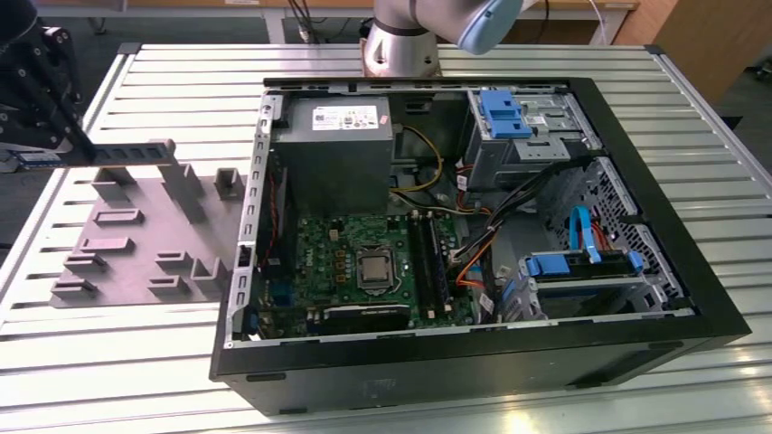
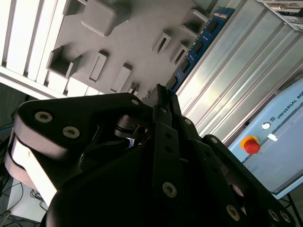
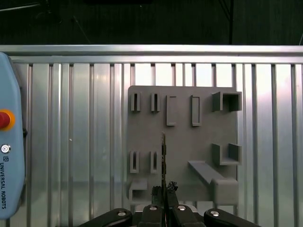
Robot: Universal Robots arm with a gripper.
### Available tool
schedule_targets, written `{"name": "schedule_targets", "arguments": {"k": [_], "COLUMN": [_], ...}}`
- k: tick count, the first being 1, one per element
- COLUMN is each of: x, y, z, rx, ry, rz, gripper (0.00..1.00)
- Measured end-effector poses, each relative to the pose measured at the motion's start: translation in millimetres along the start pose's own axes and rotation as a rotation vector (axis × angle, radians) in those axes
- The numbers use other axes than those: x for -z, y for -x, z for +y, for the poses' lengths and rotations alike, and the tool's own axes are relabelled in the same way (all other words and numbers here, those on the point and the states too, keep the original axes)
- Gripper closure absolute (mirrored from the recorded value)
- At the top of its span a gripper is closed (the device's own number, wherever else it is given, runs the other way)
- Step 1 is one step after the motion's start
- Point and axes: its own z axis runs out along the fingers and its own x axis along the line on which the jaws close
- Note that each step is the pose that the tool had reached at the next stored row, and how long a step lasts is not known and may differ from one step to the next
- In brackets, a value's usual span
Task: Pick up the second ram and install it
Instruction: 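Pick up the second ram and move it above second insertion slot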
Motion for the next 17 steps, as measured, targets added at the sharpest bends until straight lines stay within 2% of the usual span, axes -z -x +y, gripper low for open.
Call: {"name": "schedule_targets", "arguments": {"k": [17], "x": [0.2], "y": [0.3], "z": [-13.5], "rx": [0.0], "ry": [0.0], "rz": [0.0], "gripper": [0.86]}}
